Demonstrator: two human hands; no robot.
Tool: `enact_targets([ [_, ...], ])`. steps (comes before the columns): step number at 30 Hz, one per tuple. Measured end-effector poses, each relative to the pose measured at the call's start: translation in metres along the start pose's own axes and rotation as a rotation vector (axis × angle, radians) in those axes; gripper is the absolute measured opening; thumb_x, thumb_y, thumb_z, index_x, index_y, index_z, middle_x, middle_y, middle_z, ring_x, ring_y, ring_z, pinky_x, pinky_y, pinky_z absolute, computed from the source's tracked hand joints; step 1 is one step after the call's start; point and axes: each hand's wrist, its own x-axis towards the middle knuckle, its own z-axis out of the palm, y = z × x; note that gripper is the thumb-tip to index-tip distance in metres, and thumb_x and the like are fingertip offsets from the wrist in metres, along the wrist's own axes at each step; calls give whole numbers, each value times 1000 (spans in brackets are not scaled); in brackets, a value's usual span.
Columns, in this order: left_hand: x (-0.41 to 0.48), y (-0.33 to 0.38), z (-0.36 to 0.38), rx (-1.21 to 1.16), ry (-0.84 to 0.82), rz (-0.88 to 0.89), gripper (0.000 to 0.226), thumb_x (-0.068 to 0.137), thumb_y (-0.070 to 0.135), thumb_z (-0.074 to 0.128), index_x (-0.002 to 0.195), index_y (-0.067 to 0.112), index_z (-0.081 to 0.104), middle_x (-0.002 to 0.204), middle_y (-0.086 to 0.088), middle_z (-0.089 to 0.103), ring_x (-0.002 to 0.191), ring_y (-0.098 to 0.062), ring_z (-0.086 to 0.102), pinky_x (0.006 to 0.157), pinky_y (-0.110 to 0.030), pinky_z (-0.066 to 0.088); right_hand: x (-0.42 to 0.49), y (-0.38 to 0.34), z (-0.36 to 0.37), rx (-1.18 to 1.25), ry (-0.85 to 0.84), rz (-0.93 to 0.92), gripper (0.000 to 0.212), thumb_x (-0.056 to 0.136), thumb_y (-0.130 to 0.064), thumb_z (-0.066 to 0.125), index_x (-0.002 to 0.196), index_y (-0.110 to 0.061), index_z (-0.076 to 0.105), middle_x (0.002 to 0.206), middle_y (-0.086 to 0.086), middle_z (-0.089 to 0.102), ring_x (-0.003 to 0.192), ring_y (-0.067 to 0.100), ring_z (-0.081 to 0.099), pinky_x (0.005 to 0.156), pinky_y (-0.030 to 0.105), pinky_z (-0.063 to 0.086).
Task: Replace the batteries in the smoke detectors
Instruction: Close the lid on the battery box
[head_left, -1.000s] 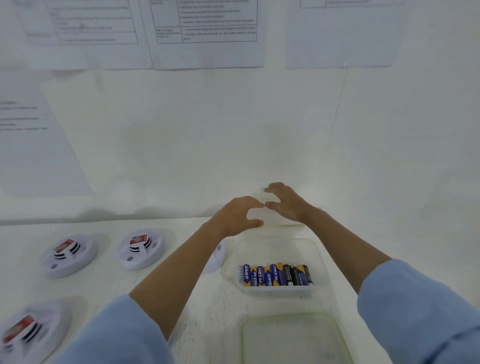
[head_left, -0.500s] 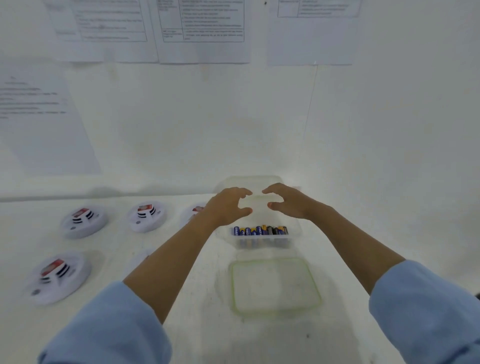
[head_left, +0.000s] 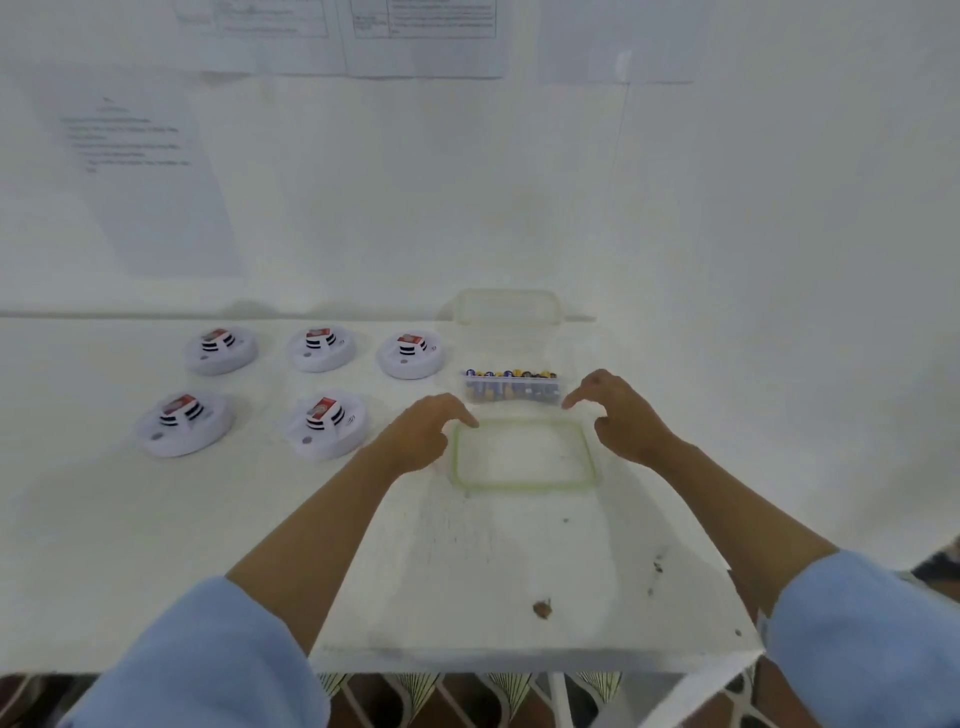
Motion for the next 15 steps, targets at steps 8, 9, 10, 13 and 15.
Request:
enact_targets([
  [8, -7, -8, -8, 58, -216, -69, 61, 69, -22, 44, 112, 15, 66, 140, -5, 45, 130, -19, 39, 98, -17, 25, -16, 14, -5, -78, -391, 48, 74, 72, 17, 37, 124, -30, 56, 145, -4, 36, 134, 16, 33, 105, 25, 28],
  [9, -7, -8, -10, 56, -227, -69, 57, 72, -21, 48, 113, 15, 66, 140, -4, 46, 130, -19, 40, 97, -17, 26, -15, 15, -7, -83, -413, 36, 67, 76, 15, 42, 125, -29, 56, 146, -4, 36, 134, 16, 34, 106, 26, 28],
  [10, -8, -7, -12, 53, -241, -71, 51, 75, -17, 55, 113, 15, 66, 139, -4, 46, 129, -19, 41, 96, -17, 27, -15, 15, -10, -83, -432, 32, 60, 79, 10, 50, 125, -28, 56, 146, -4, 37, 133, 16, 35, 105, 25, 27],
  [13, -8, -4, -18, 16, -275, -66, 36, 77, -2, 69, 109, 13, 68, 134, -4, 51, 121, -17, 46, 91, -17, 34, -15, 18, -13, 29, -437, 45, 49, 78, 1, 65, 121, -23, 60, 141, -4, 42, 130, 13, 37, 97, 16, 26],
  [15, -6, -1, -22, -32, -288, -64, 31, 77, 1, 71, 105, 14, 69, 126, -3, 57, 111, -11, 50, 85, -14, 37, -14, 19, -16, 96, -429, 47, 44, 77, 1, 67, 115, -19, 64, 132, -7, 46, 123, 8, 41, 92, 14, 26],
])
